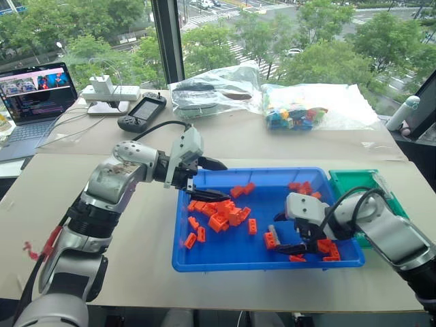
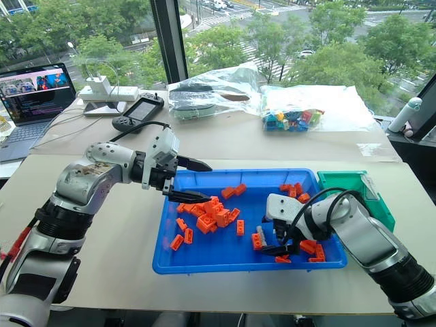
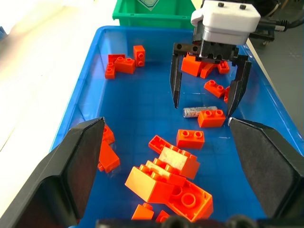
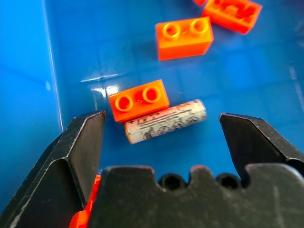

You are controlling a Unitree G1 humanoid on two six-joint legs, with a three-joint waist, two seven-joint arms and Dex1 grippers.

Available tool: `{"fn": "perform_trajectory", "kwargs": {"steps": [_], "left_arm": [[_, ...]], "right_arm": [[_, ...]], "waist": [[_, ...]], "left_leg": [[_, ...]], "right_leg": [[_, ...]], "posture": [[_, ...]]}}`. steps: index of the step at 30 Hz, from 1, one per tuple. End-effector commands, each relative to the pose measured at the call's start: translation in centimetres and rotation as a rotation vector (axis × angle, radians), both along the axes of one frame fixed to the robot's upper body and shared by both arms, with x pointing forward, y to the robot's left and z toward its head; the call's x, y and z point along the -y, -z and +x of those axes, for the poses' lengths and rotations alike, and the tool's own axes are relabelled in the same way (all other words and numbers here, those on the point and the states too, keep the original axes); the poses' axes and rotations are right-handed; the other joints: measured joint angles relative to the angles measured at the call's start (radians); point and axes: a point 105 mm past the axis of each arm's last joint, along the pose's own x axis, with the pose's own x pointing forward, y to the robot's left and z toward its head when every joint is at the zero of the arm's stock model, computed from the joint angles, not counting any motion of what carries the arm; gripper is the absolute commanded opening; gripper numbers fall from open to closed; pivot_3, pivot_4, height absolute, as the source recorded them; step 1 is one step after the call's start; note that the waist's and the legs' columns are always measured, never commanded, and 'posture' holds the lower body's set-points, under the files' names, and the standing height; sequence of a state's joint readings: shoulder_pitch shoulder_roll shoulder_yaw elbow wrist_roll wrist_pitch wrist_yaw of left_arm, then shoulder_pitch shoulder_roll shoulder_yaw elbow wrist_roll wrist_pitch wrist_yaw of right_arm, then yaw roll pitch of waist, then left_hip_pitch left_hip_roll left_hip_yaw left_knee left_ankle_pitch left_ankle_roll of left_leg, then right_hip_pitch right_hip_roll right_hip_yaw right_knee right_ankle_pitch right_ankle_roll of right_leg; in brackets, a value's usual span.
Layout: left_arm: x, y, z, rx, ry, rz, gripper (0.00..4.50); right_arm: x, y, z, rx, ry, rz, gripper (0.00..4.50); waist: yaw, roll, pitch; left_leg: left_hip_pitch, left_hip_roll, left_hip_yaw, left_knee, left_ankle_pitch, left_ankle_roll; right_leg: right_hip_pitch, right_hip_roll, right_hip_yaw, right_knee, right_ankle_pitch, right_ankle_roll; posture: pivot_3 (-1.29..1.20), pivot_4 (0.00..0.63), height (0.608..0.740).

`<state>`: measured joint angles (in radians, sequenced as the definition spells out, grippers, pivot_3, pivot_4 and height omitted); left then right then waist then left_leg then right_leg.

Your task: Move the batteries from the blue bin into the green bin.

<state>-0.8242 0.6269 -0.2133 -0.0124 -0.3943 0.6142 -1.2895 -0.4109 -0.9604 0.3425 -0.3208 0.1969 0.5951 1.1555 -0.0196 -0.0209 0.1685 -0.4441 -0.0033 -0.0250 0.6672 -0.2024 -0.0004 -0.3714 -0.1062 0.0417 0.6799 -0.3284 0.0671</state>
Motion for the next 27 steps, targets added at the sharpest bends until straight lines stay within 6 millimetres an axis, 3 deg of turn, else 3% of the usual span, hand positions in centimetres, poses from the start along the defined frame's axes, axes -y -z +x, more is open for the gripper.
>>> {"fn": "perform_trajectory", "kwargs": {"steps": [1, 7, 14, 19, 24, 27], "left_arm": [[-0.3, -1.1, -0.2, 0.043, 0.01, -0.008, 4.5], [-0.1, -1.2, -0.2, 0.047, 0.013, -0.009, 4.5], [0.1, -1.2, -0.1, 0.047, 0.018, -0.011, 4.5], [0.3, -1.2, -0.1, 0.046, 0.023, -0.016, 4.5], [0.5, -1.1, 0.0, 0.042, 0.028, -0.021, 4.5], [0.8, -1.1, 0.0, 0.04, 0.035, -0.026, 4.5]], "right_arm": [[0.1, -0.5, 0.2, 0.037, -0.013, -0.012, 4.23], [0.7, -0.5, 0.1, 0.035, 0.002, -0.029, 2.5], [3.2, -3.2, 0.9, 0.093, 0.083, -0.084, 2.5], [6.2, -8.9, 3.4, 0.279, 0.285, -0.022, 2.5], [10.6, -11.4, 3.7, 0.323, 0.458, -0.051, 2.5], [14.8, -11.7, 3.6, 0.358, 0.582, -0.153, 2.5]], "waist": [[0.001, 0.0, 0.0], [0.002, 0.0, 0.0], [0.003, 0.0, 0.0], [-0.001, 0.0, 0.0], [0.007, 0.0, 0.0], [0.01, 0.0, 0.0]], "left_leg": [[0.0, 0.0, 0.0, 0.0, 0.0, 0.0], [0.0, 0.0, 0.0, 0.0, 0.0, 0.0], [0.0, 0.0, 0.0, 0.0, 0.0, 0.0], [0.0, 0.0, 0.0, 0.0, 0.0, 0.0], [0.0, 0.0, 0.0, 0.0, 0.0, 0.0], [-0.001, -0.001, 0.001, 0.0, 0.0, 0.0]], "right_leg": [[0.0, 0.0, 0.0, 0.0, 0.0, 0.0], [0.0, 0.0, 0.0, 0.0, 0.0, 0.0], [0.0, 0.0, 0.0, 0.0, 0.0, 0.0], [0.0, 0.0, 0.0, 0.0, 0.0, 0.0], [0.0, 0.0, 0.0, 0.0, 0.0, 0.0], [0.001, -0.001, 0.0, 0.0, 0.0, 0.0]], "posture": [[0.0, 0.15, 0.732], [0.0, 0.15, 0.732], [0.0, 0.15, 0.732], [0.0, 0.15, 0.732], [0.0, 0.15, 0.732], [0.0, 0.15, 0.732]]}}
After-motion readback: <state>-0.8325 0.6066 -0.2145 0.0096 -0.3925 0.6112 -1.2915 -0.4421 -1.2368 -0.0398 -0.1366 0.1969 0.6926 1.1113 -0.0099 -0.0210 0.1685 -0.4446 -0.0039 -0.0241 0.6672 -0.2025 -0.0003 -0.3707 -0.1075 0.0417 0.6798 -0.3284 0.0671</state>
